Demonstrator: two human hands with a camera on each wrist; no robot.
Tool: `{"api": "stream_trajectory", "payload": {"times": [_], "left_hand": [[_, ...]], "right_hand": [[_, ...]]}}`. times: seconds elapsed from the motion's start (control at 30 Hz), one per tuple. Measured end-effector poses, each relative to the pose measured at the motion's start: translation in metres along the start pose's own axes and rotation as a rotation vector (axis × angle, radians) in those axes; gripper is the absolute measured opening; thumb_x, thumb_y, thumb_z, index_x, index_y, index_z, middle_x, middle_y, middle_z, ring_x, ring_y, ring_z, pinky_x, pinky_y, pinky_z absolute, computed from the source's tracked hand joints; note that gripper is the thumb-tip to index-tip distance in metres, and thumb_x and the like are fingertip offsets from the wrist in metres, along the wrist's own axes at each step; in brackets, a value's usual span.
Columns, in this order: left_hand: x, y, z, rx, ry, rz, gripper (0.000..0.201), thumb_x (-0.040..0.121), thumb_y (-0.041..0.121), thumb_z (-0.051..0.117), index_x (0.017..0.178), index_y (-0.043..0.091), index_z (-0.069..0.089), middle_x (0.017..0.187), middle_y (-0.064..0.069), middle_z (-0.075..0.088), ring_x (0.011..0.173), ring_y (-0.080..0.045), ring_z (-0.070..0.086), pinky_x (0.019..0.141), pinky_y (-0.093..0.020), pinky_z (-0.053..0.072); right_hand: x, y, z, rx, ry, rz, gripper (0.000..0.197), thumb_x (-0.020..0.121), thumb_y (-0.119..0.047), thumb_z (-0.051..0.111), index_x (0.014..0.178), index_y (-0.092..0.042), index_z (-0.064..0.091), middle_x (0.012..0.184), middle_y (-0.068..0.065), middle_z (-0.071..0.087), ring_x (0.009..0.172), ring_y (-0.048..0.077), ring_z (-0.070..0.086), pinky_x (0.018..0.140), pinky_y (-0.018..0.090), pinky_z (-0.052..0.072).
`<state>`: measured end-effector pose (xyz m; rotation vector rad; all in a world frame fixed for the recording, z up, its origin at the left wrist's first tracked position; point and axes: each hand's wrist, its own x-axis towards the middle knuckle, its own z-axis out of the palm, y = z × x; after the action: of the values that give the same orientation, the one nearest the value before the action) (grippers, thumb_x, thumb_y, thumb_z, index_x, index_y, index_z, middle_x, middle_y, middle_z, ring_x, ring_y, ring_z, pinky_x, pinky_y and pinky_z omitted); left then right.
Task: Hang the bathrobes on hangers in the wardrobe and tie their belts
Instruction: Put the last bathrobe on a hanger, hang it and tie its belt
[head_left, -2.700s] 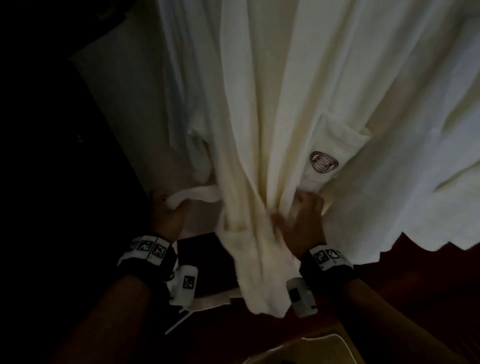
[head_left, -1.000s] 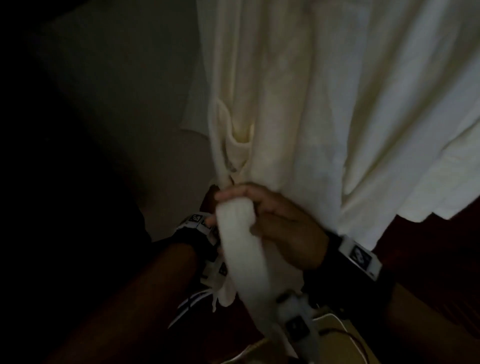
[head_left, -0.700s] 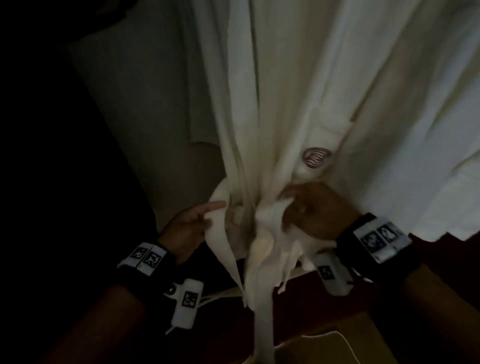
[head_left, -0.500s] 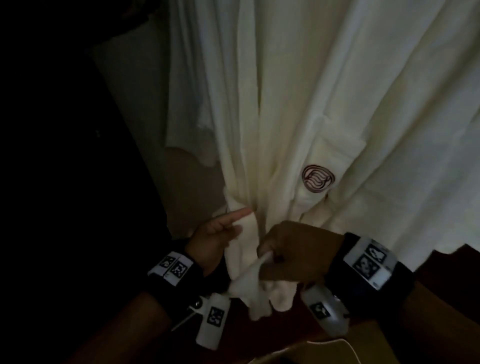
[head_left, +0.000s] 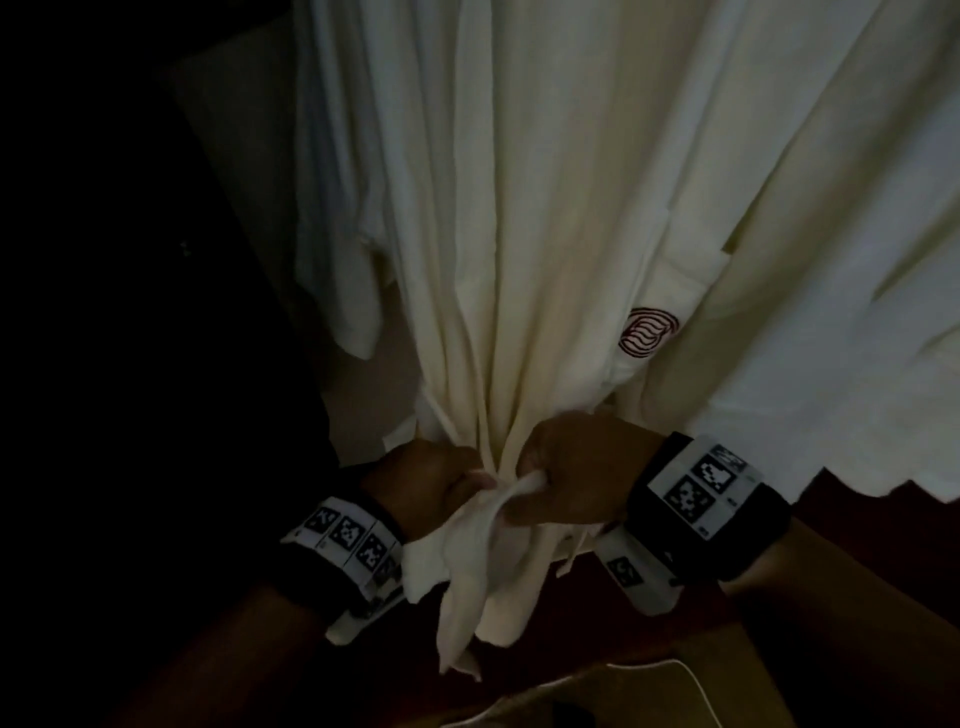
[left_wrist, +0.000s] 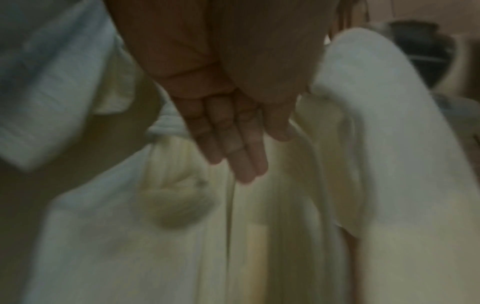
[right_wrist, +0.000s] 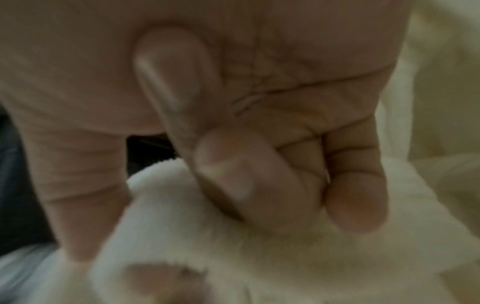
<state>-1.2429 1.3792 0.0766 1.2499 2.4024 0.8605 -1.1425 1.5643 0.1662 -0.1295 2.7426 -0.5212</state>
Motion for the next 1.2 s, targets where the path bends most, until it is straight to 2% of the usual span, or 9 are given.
{"api": "stream_trajectory", "payload": {"times": [0.13, 0.23, 0.43, 0.53, 0.63, 0.73, 0.9, 1.1, 1.2], "left_hand": [[0.012, 0.016, -0.001, -0.264, 0.048, -0.079, 0.024, 0.095, 0.031, 0.05, 0.084, 0.015, 0.064, 0.075, -0.001, 0.067, 0.067, -0.013, 0.065, 0.065, -0.026, 0.056], [0.015, 0.02, 0.005, -0.68, -0.092, -0.26, 0.015, 0.096, 0.006, 0.048, 0.083, 0.007, 0.055, 0.075, -0.003, 0.058, 0.069, -0.012, 0.059, 0.06, -0.018, 0.051], [0.01, 0.01, 0.017, -0.915, -0.093, -0.228, 0.013, 0.093, 0.02, 0.051, 0.088, 0.019, 0.063, 0.087, 0.002, 0.066, 0.085, -0.016, 0.061, 0.076, -0.028, 0.051], [0.009, 0.015, 0.018, -1.081, -0.04, -0.249, 0.021, 0.093, 0.029, 0.052, 0.083, 0.016, 0.065, 0.079, 0.005, 0.066, 0.078, -0.014, 0.058, 0.07, -0.022, 0.049], [0.008, 0.012, 0.017, -0.905, -0.042, -0.105, 0.027, 0.082, 0.038, 0.067, 0.093, 0.014, 0.06, 0.08, 0.007, 0.064, 0.074, -0.009, 0.059, 0.065, -0.021, 0.047], [0.011, 0.019, 0.011, -0.829, -0.054, -0.001, 0.023, 0.083, 0.033, 0.064, 0.094, 0.013, 0.058, 0.08, 0.007, 0.062, 0.072, -0.005, 0.057, 0.063, -0.02, 0.045], [0.027, 0.022, -0.009, -0.686, 0.131, -0.05, 0.01, 0.084, 0.028, 0.061, 0.087, 0.018, 0.06, 0.078, 0.011, 0.062, 0.073, -0.004, 0.058, 0.068, -0.02, 0.045], [0.023, -0.017, 0.01, -0.021, 0.1, -0.223, 0.025, 0.097, 0.028, 0.05, 0.118, 0.016, 0.057, 0.116, -0.009, 0.063, 0.105, -0.025, 0.06, 0.085, -0.024, 0.044], [0.007, -0.018, 0.025, -0.005, 0.037, -0.277, 0.044, 0.093, 0.038, 0.048, 0.132, 0.017, 0.051, 0.13, -0.015, 0.057, 0.117, -0.029, 0.056, 0.098, -0.032, 0.044]], "right_hand": [[0.008, -0.006, 0.014, -0.067, 0.059, -0.078, 0.048, 0.081, -0.066, 0.057, 0.096, -0.023, 0.072, 0.101, -0.006, 0.067, 0.094, 0.006, 0.058, 0.081, 0.02, 0.038], [0.016, -0.001, 0.012, 0.036, 0.172, -0.122, 0.039, 0.087, -0.057, 0.058, 0.082, -0.022, 0.073, 0.073, -0.01, 0.066, 0.068, -0.001, 0.056, 0.069, 0.018, 0.042], [0.007, 0.008, 0.0, 0.299, 0.104, -0.149, 0.028, 0.093, -0.042, 0.058, 0.081, -0.018, 0.065, 0.053, -0.025, 0.054, 0.057, -0.006, 0.052, 0.056, 0.009, 0.035], [0.013, 0.023, 0.01, 0.21, 0.297, -0.113, 0.025, 0.092, -0.039, 0.062, 0.079, -0.019, 0.061, 0.055, -0.018, 0.053, 0.061, -0.009, 0.053, 0.057, 0.008, 0.034], [0.019, 0.036, 0.025, 0.424, 0.436, 0.028, 0.025, 0.089, -0.038, 0.066, 0.097, -0.014, 0.063, 0.072, -0.009, 0.059, 0.063, -0.004, 0.054, 0.06, 0.009, 0.038], [0.019, 0.033, 0.049, 0.975, 0.477, 0.084, 0.053, 0.094, -0.032, 0.058, 0.139, -0.026, 0.031, 0.104, -0.012, 0.059, 0.087, -0.008, 0.056, 0.075, 0.014, 0.047], [0.007, 0.033, 0.075, 1.275, 0.353, 0.154, 0.091, 0.067, -0.077, 0.063, 0.14, -0.056, 0.014, 0.145, -0.013, 0.039, 0.128, 0.01, 0.047, 0.107, 0.042, 0.043], [-0.055, 0.011, -0.016, 1.366, 0.141, -0.159, 0.035, 0.079, -0.018, 0.07, 0.112, -0.009, 0.064, 0.081, 0.018, 0.067, 0.067, 0.033, 0.063, 0.058, 0.034, 0.057], [-0.055, -0.01, -0.061, 1.552, 0.166, -0.515, 0.046, 0.081, -0.011, 0.069, 0.125, -0.004, 0.057, 0.102, 0.025, 0.065, 0.083, 0.031, 0.068, 0.076, 0.037, 0.058]]}}
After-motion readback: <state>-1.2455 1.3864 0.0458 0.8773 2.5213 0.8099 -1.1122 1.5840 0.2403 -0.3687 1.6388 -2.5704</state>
